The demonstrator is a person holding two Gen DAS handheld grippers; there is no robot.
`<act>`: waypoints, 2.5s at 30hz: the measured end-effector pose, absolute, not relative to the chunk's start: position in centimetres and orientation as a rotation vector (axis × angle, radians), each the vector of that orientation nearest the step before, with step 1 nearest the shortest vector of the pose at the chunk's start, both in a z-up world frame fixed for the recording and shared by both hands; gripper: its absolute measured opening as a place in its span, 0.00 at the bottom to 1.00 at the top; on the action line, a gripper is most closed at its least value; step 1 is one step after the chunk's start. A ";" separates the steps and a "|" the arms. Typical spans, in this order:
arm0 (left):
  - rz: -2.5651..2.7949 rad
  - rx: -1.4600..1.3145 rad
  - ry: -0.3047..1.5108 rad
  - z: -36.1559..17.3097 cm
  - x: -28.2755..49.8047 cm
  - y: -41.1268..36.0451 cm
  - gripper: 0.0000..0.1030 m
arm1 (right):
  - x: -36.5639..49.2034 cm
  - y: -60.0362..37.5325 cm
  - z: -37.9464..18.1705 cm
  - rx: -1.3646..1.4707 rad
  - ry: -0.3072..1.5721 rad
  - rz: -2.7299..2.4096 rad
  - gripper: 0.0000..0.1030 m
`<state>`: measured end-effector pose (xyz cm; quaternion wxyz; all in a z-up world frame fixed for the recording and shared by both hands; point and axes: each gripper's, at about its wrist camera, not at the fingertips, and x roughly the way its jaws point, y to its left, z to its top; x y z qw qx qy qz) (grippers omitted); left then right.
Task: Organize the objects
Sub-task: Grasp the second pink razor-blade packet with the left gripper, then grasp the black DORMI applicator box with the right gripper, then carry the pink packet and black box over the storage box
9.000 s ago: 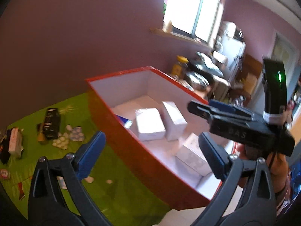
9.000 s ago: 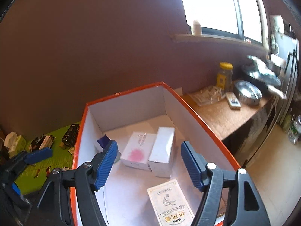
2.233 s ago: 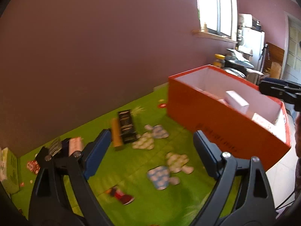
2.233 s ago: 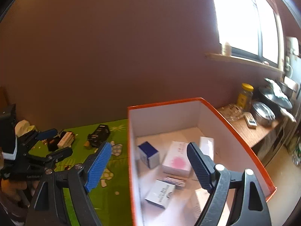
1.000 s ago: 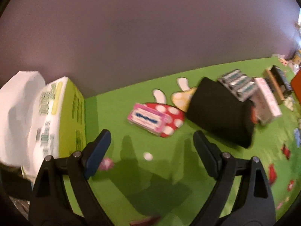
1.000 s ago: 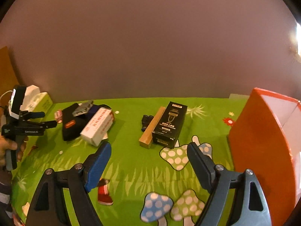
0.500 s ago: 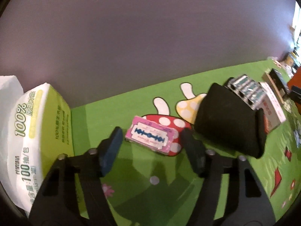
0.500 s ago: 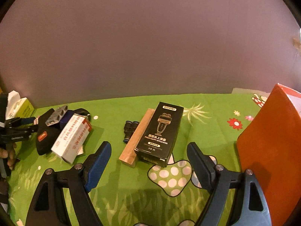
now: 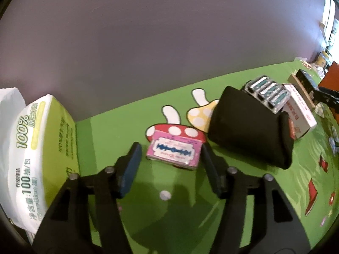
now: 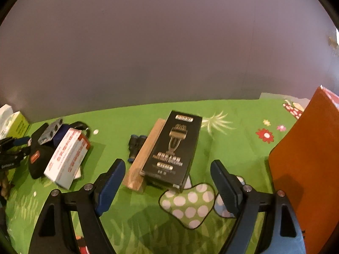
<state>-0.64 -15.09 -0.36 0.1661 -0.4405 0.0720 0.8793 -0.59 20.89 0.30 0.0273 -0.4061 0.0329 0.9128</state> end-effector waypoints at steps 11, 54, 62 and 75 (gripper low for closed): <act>2.510 -1.267 0.227 -0.3 0.9 -14.7 0.53 | -1.1 23.0 -0.8 -1.265 0.212 2.764 0.41; 2.503 -0.937 0.121 10.9 14.9 3.2 0.52 | 18.4 23.3 10.8 -1.023 0.253 3.087 0.40; 2.429 -0.843 0.165 13.0 17.2 9.1 0.52 | 21.8 27.2 12.9 -0.916 0.247 3.071 0.40; 2.261 -0.732 0.275 15.1 20.0 20.1 0.52 | 23.5 35.2 12.6 -0.875 0.275 2.904 0.40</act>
